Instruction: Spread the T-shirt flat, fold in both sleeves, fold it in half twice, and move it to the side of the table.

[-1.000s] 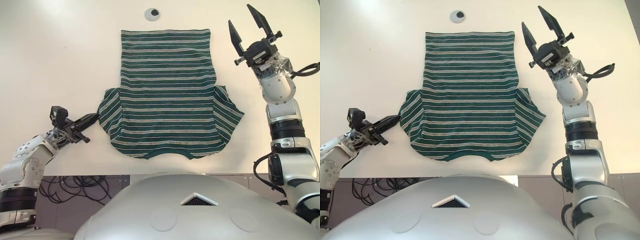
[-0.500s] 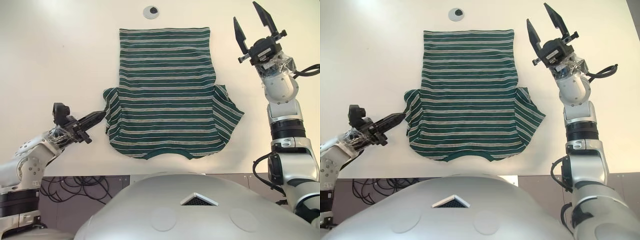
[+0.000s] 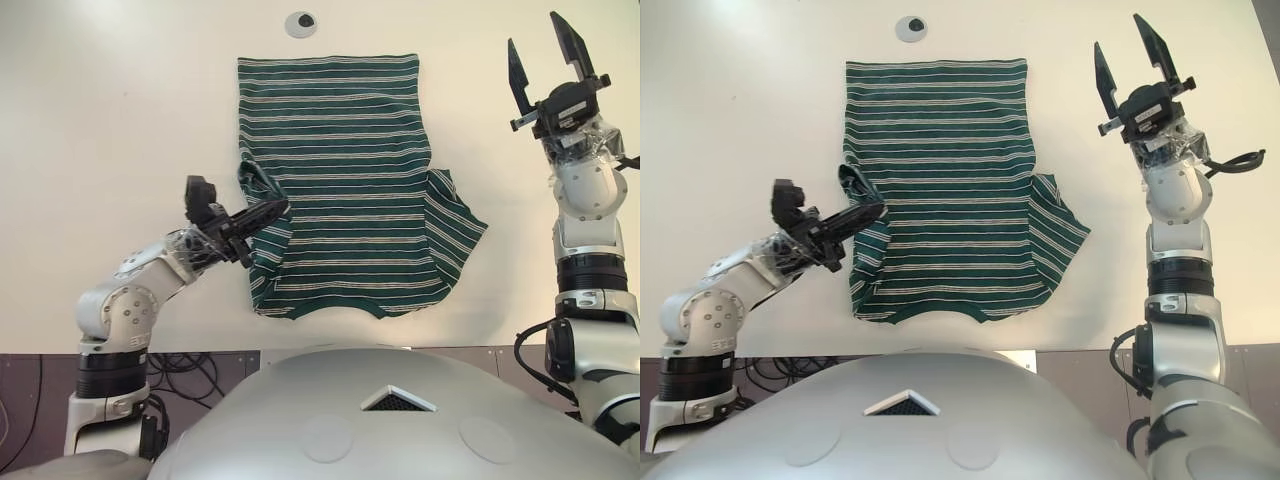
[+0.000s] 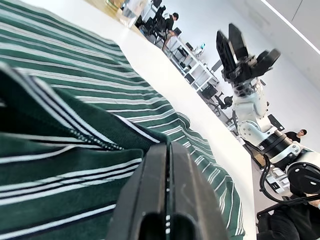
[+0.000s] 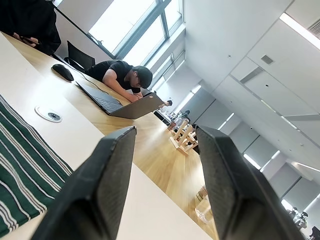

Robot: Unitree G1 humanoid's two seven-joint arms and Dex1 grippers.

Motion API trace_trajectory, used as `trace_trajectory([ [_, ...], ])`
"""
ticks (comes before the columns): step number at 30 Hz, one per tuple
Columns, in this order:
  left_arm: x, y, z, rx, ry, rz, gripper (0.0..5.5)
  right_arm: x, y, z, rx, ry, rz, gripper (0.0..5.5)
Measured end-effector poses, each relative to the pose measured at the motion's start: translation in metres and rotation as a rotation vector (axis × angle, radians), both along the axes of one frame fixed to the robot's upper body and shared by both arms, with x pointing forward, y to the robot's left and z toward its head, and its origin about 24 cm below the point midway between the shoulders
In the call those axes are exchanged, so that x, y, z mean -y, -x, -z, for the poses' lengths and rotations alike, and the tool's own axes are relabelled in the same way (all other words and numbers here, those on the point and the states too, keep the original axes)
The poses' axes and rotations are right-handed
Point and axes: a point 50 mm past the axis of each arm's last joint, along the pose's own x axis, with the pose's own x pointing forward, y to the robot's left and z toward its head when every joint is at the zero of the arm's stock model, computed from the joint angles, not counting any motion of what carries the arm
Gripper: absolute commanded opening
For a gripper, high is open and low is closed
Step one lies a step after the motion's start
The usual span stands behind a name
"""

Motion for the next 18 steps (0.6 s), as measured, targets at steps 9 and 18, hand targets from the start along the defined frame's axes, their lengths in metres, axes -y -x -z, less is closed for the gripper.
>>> trace_trajectory([
  [9,0.007,0.001,0.023,-0.062,-0.083,-0.006,1.03,0.018,0.037,0.031,-0.542,-0.364,-0.068,2.19],
  [18,0.017,-0.003,0.009,0.030,-0.024,-0.051,1.95,0.039,0.112,0.057,-1.397,-0.567,-0.064,2.19],
])
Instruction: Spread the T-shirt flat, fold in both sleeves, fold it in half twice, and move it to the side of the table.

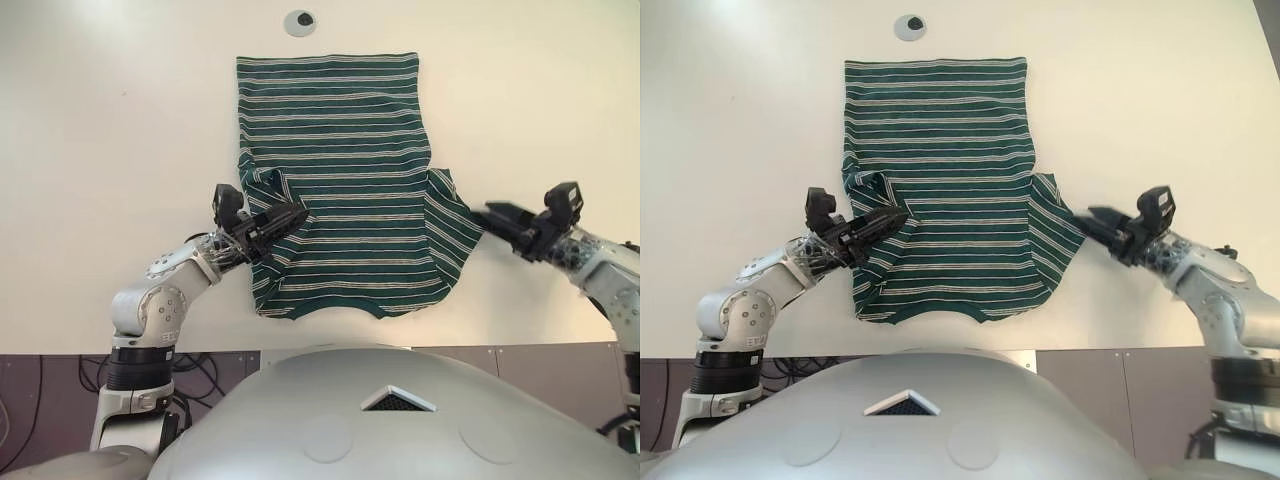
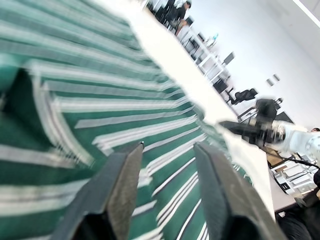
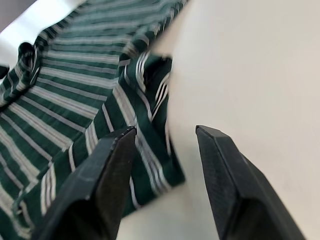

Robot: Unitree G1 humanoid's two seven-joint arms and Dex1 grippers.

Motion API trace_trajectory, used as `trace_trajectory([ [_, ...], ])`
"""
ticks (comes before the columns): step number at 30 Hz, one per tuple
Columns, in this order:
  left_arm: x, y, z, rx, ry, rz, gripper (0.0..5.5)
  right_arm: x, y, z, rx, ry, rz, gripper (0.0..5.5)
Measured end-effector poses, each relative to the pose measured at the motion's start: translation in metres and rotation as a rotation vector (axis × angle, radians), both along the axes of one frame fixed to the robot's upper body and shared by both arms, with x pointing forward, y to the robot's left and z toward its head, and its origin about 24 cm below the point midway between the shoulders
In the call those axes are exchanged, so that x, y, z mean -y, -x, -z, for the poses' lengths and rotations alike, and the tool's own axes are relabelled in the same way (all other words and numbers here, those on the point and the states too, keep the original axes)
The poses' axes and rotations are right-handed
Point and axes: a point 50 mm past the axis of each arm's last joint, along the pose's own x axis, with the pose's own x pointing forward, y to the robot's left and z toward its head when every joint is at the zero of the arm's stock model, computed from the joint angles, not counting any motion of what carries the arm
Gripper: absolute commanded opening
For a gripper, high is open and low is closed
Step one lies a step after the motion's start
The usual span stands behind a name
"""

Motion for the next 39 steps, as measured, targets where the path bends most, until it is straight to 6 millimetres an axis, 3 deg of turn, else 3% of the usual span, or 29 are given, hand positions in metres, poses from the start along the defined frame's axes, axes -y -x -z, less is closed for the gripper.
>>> trace_trajectory([
  [6,0.009,0.002,-0.024,0.203,0.017,-0.065,1.95,-0.001,0.004,0.000,-0.052,0.022,-0.031,2.19],
  [20,0.006,0.001,-0.030,0.235,0.034,-0.145,1.97,0.001,0.011,0.001,-0.106,0.014,-0.043,0.02],
  [28,0.006,0.000,-0.028,0.237,0.039,-0.158,1.97,0.000,0.012,-0.004,-0.131,-0.049,-0.037,0.02],
  [34,0.005,-0.003,-0.029,0.244,0.040,-0.165,1.97,-0.029,0.011,-0.024,-0.050,-0.197,-0.140,0.02],
  [39,0.003,-0.006,-0.030,0.254,0.041,-0.169,1.97,-0.063,-0.002,-0.037,0.049,-0.294,-0.240,0.02],
])
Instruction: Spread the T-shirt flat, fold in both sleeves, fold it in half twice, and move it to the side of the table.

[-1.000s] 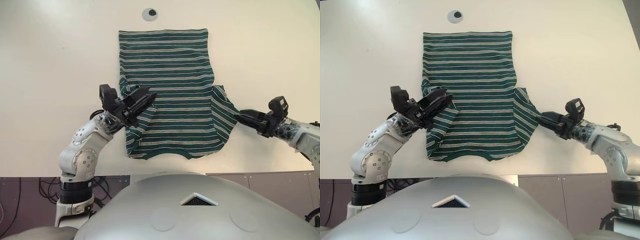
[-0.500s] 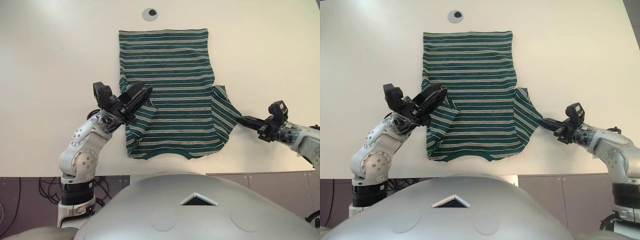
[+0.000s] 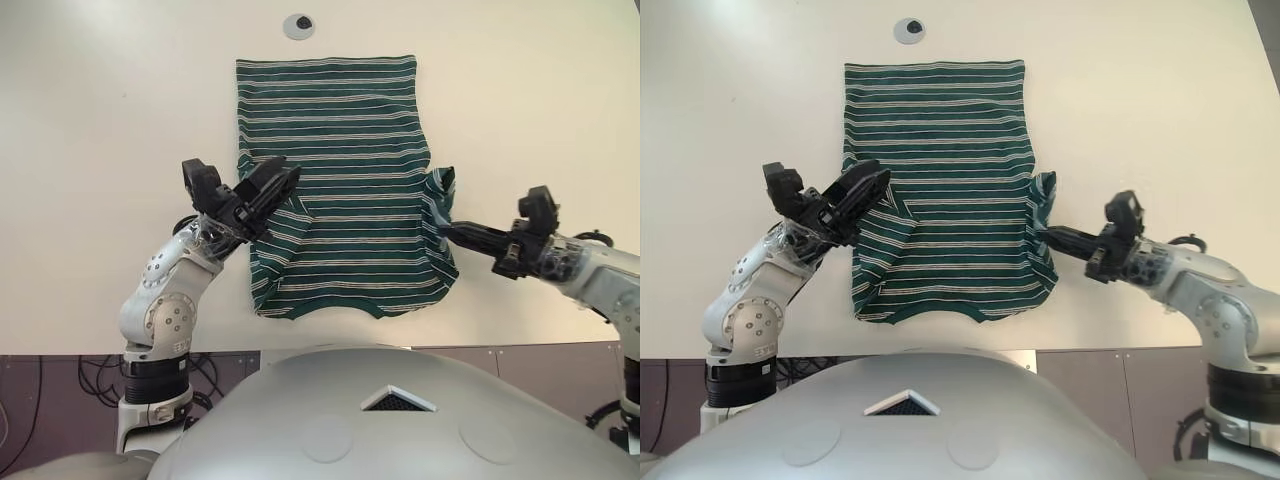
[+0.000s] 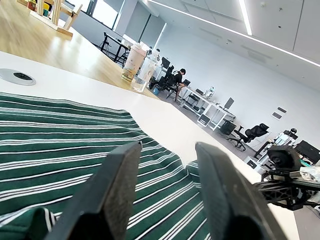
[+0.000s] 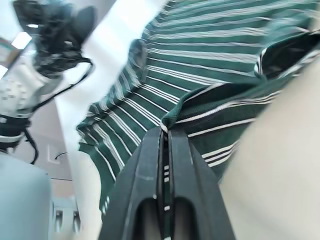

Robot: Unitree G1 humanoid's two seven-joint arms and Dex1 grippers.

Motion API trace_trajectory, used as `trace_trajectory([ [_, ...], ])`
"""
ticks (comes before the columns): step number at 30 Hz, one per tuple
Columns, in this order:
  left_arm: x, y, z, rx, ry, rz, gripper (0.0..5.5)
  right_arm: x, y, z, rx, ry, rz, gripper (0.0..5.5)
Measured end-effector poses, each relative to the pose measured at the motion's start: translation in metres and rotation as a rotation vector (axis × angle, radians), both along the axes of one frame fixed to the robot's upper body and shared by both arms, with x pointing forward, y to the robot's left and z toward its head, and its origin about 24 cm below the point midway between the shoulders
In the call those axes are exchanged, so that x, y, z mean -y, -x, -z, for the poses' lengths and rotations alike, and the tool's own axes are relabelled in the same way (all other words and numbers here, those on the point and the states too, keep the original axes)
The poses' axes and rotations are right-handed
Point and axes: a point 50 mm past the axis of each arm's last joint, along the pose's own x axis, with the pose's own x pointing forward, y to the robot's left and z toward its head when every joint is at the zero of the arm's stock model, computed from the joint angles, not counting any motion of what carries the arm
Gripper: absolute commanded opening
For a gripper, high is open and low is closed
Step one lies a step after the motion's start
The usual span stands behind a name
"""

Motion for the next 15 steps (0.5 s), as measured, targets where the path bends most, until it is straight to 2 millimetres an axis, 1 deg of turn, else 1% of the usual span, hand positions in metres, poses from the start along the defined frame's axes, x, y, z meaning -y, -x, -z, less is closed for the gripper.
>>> trace_trajectory([
  [3,-0.001,0.000,0.000,0.000,0.000,-0.002,1.97,-0.015,-0.005,-0.004,0.019,-0.005,-0.049,0.02],
  [5,-0.002,0.000,0.000,0.002,-0.001,-0.006,1.97,-0.026,-0.004,0.002,0.000,-0.026,-0.070,0.02],
  [9,-0.006,-0.001,-0.001,0.005,-0.010,-0.013,1.97,-0.039,-0.005,0.012,-0.035,-0.004,-0.071,0.02],
  [11,-0.007,-0.001,-0.002,0.006,-0.013,-0.017,1.97,-0.041,-0.004,0.016,-0.052,0.023,-0.070,0.36],
  [15,-0.012,0.000,-0.003,0.009,-0.022,-0.028,1.97,-0.046,-0.006,0.017,-0.048,0.022,-0.088,1.11],
])
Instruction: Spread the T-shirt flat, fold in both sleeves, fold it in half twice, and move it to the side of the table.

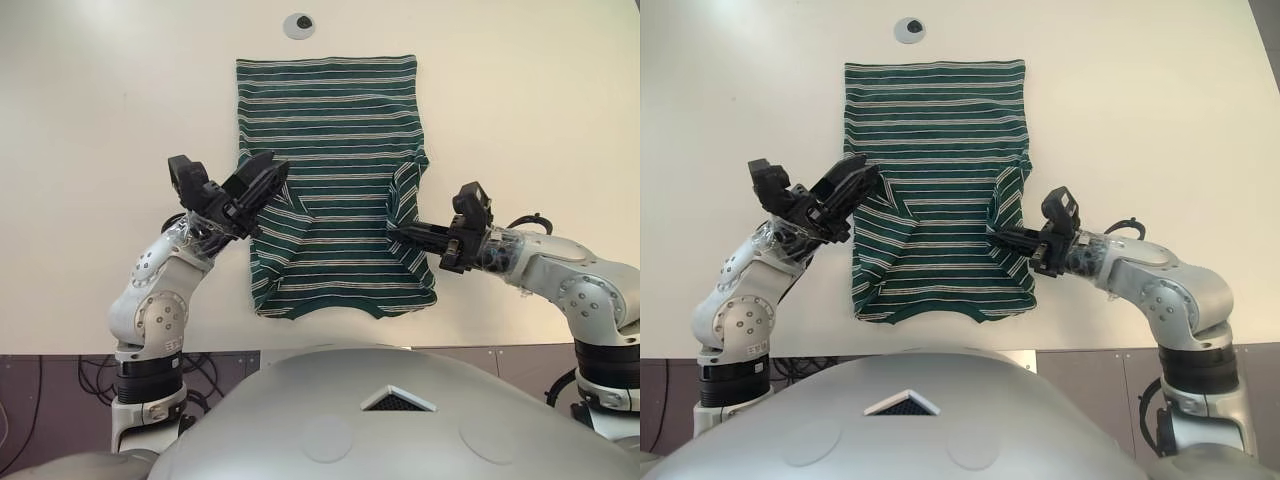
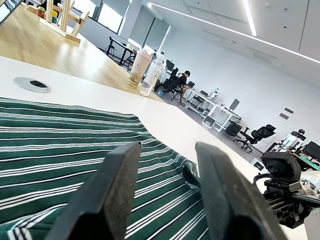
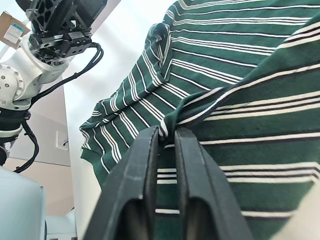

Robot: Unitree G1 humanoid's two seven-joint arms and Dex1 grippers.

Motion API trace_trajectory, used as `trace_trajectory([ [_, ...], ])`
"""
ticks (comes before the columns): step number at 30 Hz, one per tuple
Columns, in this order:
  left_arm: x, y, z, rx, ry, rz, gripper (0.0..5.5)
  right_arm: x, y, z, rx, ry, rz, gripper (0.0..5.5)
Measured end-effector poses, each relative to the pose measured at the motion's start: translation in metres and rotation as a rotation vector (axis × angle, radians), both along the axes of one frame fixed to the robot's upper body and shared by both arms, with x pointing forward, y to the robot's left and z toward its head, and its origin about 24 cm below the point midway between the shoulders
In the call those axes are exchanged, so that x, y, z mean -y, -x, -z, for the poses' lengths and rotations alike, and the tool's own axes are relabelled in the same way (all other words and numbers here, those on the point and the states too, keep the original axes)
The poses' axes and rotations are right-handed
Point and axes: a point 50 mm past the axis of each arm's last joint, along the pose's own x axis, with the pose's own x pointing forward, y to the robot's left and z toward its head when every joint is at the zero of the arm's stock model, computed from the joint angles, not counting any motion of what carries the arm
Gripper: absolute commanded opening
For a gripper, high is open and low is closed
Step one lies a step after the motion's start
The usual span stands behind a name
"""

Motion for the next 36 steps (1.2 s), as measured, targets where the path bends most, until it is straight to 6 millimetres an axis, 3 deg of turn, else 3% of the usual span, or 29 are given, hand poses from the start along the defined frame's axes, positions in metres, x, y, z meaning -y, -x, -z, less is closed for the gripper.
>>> trace_trajectory([
  [4,-0.009,0.003,0.000,0.048,-0.091,-0.024,1.97,-0.003,-0.002,-0.003,0.012,-0.050,0.009,1.81],
  [9,-0.046,0.030,0.007,0.180,-0.459,0.003,1.97,0.029,-0.010,-0.026,0.114,-0.120,0.124,2.51],
  [12,-0.059,0.055,0.017,0.271,-0.682,0.118,1.97,0.055,-0.005,-0.027,0.281,0.033,0.093,2.51],
  [17,-0.079,0.092,0.035,0.359,-1.030,0.419,1.97,0.085,0.025,-0.001,0.448,0.309,-0.081,2.51],
  [22,-0.087,0.101,0.039,0.538,-1.136,0.557,1.97,0.097,0.050,0.021,0.605,0.480,-0.336,2.51],
  [26,-0.086,0.101,0.042,0.664,-1.159,0.607,1.97,0.089,0.064,0.027,0.787,0.471,-0.495,2.51],
  [36,-0.063,0.094,0.052,0.822,-1.110,0.592,1.97,0.070,0.072,0.037,1.031,0.413,-0.585,2.51],
])
